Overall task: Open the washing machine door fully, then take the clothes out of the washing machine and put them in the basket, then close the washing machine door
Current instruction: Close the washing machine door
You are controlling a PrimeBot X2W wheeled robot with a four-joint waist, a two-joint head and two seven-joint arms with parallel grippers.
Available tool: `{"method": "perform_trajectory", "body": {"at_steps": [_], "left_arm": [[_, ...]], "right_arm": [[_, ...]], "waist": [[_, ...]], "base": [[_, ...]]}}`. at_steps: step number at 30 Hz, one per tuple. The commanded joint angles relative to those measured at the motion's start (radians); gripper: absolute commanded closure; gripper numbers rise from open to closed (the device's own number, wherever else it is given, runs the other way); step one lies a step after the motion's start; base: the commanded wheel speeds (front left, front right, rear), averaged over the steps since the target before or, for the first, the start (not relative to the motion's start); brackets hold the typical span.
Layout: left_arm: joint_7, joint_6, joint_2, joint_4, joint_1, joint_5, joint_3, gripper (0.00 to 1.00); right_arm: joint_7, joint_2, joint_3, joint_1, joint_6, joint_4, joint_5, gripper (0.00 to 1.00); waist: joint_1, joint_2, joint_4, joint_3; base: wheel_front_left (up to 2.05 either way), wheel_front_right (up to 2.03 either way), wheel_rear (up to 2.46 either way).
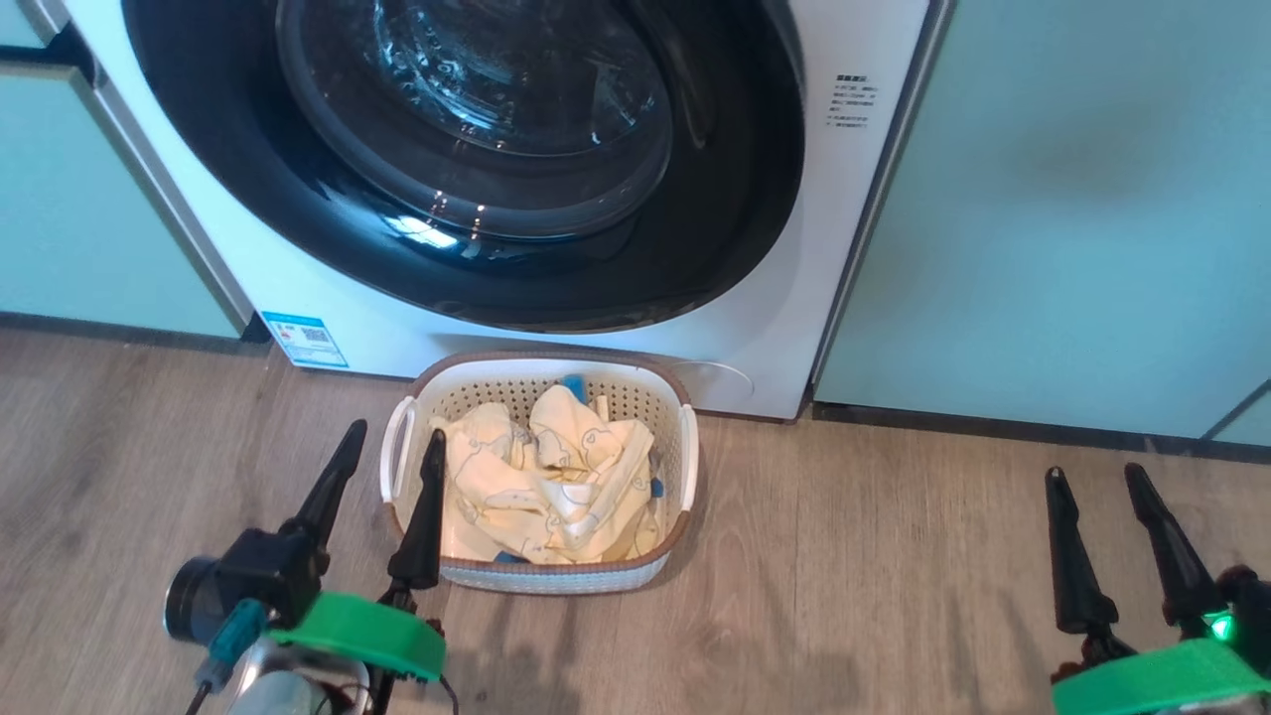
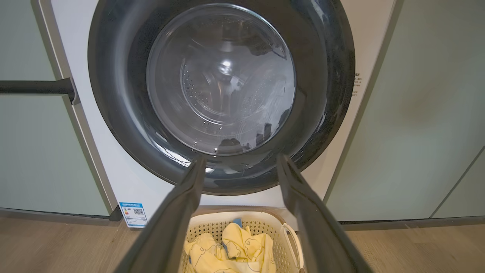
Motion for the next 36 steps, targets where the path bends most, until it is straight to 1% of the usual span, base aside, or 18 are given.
{"method": "perform_trajectory", "body": {"at_steps": [1,12,36], "left_arm": [[-0.006,0.000,0.019,-0.031,-0.019,0.008,0.039,0.00],[-0.006,0.000,0.022,-0.028,-0.012,0.011,0.042,0.00],[-0.006,0.005,0.021,-0.016,-0.021,0.010,0.039,0.00]], "right_arm": [[-0.007,-0.002,0.018,-0.008,-0.003,-0.043,0.008,0.00],[-0.007,-0.002,0.022,0.019,-0.003,-0.046,0.037,0.00],[-0.007,-0.001,0.031,0.006,-0.003,-0.034,0.044,0.00]], "waist": [[0.0001,-0.0001,-0.007,-0.002],[0.0001,-0.0001,-0.028,-0.007],[0.0001,-0.0001,-0.032,0.005]], "base": [[0.00,0.00,0.00],[0.00,0.00,0.00],[0.00,0.00,0.00]]}}
